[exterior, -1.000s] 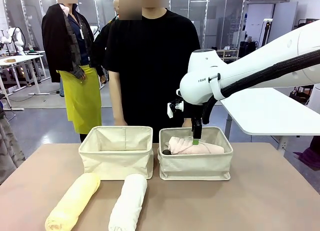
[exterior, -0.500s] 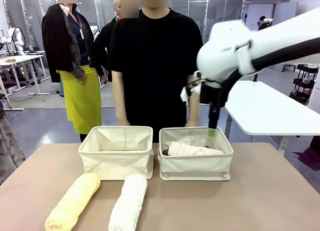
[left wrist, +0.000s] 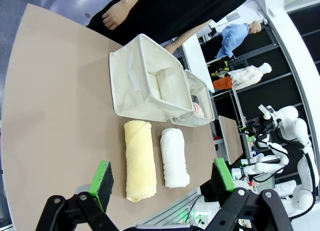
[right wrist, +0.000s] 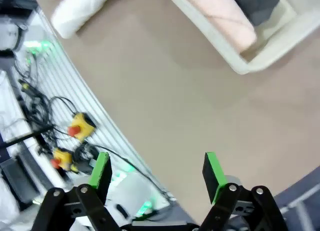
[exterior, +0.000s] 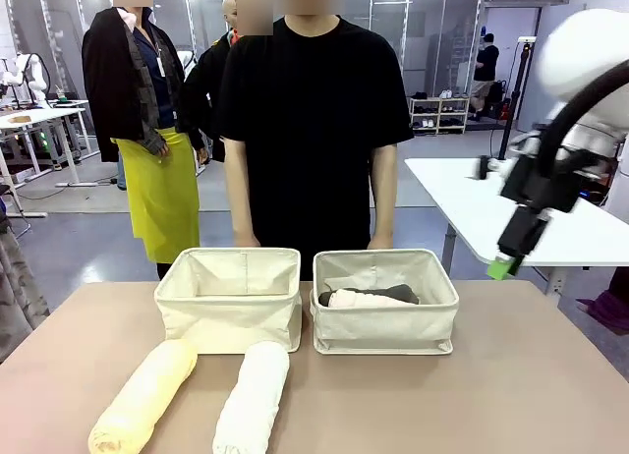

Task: Divide the towels into two baskets.
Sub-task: Pick up one hotel-folded towel from the bottom of the table and place it in the Fabric basket indicated by the person.

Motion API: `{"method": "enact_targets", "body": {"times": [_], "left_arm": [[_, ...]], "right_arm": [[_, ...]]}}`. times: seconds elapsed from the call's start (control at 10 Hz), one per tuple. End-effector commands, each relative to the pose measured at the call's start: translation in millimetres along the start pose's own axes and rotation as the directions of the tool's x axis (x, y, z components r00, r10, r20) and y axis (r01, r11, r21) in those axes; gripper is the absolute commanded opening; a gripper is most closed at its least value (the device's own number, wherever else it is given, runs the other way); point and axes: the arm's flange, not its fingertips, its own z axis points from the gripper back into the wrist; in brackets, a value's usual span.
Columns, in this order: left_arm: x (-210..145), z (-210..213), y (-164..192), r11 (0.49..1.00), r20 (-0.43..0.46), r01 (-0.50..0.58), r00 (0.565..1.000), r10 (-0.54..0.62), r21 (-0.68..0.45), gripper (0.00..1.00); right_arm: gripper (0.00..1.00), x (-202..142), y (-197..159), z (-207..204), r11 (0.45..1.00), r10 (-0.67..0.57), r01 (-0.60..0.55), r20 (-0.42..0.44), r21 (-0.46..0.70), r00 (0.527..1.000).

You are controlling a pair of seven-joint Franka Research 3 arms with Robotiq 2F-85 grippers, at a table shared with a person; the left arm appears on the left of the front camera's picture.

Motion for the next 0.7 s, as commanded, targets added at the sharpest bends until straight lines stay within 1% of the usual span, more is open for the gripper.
{"method": "enact_targets", "body": {"times": [0.0,0.1,0.2,0.3,0.4,0.5,0.6], "left_arm": [[0.1,2.7,-0.9,1.000,0.008,0.008,1.000,-0.008,-0.017,1.00],[0.1,2.7,-0.9,1.000,0.008,0.008,1.000,-0.008,-0.017,1.00],[0.1,2.7,-0.9,1.000,0.008,0.008,1.000,-0.008,-0.017,1.00],[0.1,2.7,-0.9,1.000,0.008,0.008,1.000,-0.008,-0.017,1.00],[0.1,2.7,-0.9,1.000,0.008,0.008,1.000,-0.008,-0.017,1.00],[0.1,2.7,-0.9,1.000,0.008,0.008,1.000,-0.008,-0.017,1.00],[0.1,2.7,-0.9,1.000,0.008,0.008,1.000,-0.008,-0.017,1.00]], "right_arm": [[0.92,-42.4,-8.8,6.4,0.973,-0.173,0.142,0.170,0.180,0.970],[0.92,-71.1,-25.7,17.7,0.949,-0.254,0.188,0.258,0.253,0.932],[0.92,-106.6,-51.4,25.3,0.912,-0.368,0.269,0.327,0.309,0.871],[0.92,-149.5,-84.0,27.7,0.885,-0.421,0.263,0.423,0.383,0.802],[0.92,-184.7,-111.4,24.1,0.841,-0.509,0.298,0.472,0.452,0.720],[0.92,-216.4,-130.9,18.8,0.815,-0.538,0.274,0.489,0.511,0.687],[0.92,-245.8,-147.1,15.7,0.796,-0.578,0.299,0.513,0.527,0.635]]}}
